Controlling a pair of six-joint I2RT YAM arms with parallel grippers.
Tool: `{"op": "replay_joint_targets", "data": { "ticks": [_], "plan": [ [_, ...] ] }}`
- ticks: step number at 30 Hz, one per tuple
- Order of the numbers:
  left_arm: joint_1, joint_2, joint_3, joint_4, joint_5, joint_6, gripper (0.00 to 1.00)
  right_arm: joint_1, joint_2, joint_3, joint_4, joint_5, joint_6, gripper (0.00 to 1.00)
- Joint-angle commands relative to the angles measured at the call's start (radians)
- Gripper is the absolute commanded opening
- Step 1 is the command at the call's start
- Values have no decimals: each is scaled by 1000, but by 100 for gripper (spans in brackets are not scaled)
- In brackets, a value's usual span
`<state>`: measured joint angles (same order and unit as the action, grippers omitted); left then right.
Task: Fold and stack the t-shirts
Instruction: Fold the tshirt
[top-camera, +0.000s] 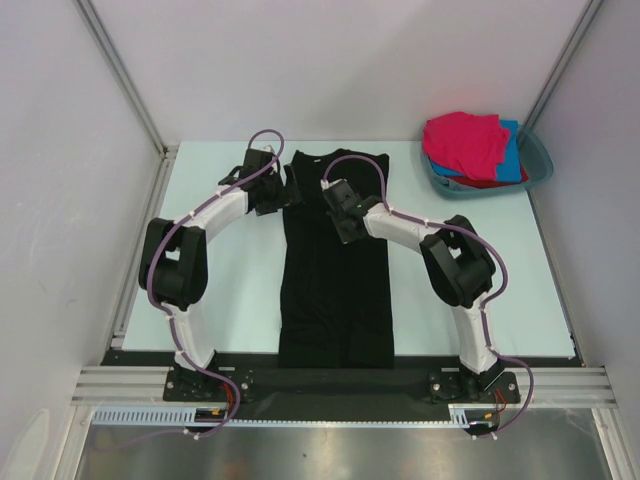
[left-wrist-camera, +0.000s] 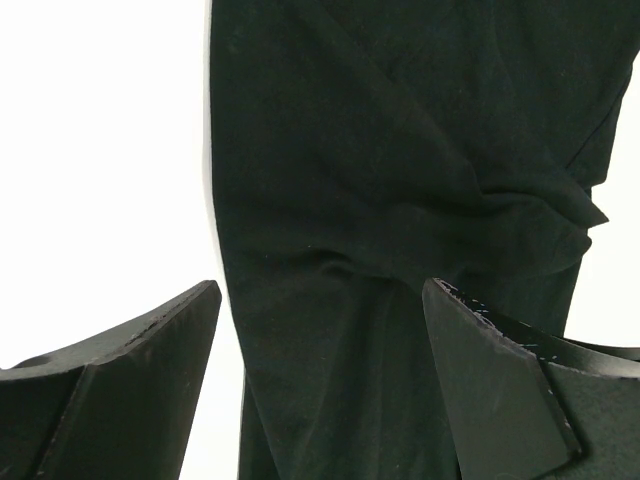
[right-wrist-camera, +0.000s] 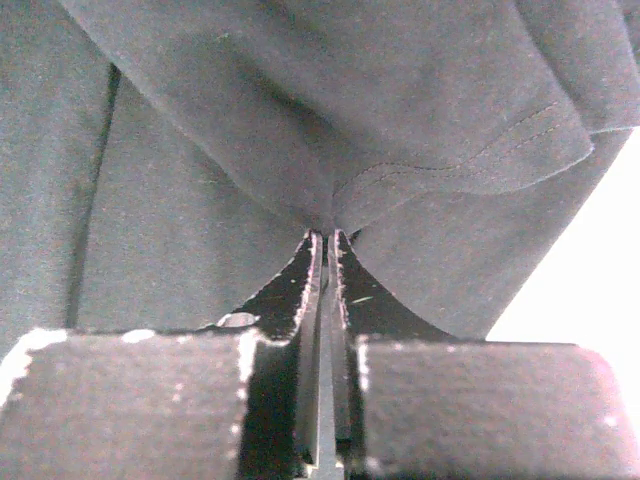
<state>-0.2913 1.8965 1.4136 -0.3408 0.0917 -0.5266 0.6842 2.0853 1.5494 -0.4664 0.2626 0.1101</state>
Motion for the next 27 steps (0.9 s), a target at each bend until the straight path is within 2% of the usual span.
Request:
{"op": "replay_joint_targets", "data": {
  "ticks": [1,14,15,16,23,24,26,27],
  "plan": [
    [9,7,27,13,11,-15,89,9,-27,34,-1,0,-15,0],
    [9,3,25,16,25,-18,89,83,-103,-49,-48,33,39,0],
    [9,4,24,16,25,-16,89,84,-99,-57,-54,36,48,3],
    [9,4,24,17,28,-18,89,84,-99,-61,-54,36,52,0],
    [9,10,25,14,28,-18,89,89,-123,-98,-46,-54,112,0],
    [9,12,28,14,28,-16,89,94,-120,-97,-44,-46,118,12],
    [9,13,30,13,31,-18,89,97,-113,-80,-49,10,111,45],
    [9,13,31,13,32,-16,89,95,-107,-71,-66,39,108,53]
  ]
}}
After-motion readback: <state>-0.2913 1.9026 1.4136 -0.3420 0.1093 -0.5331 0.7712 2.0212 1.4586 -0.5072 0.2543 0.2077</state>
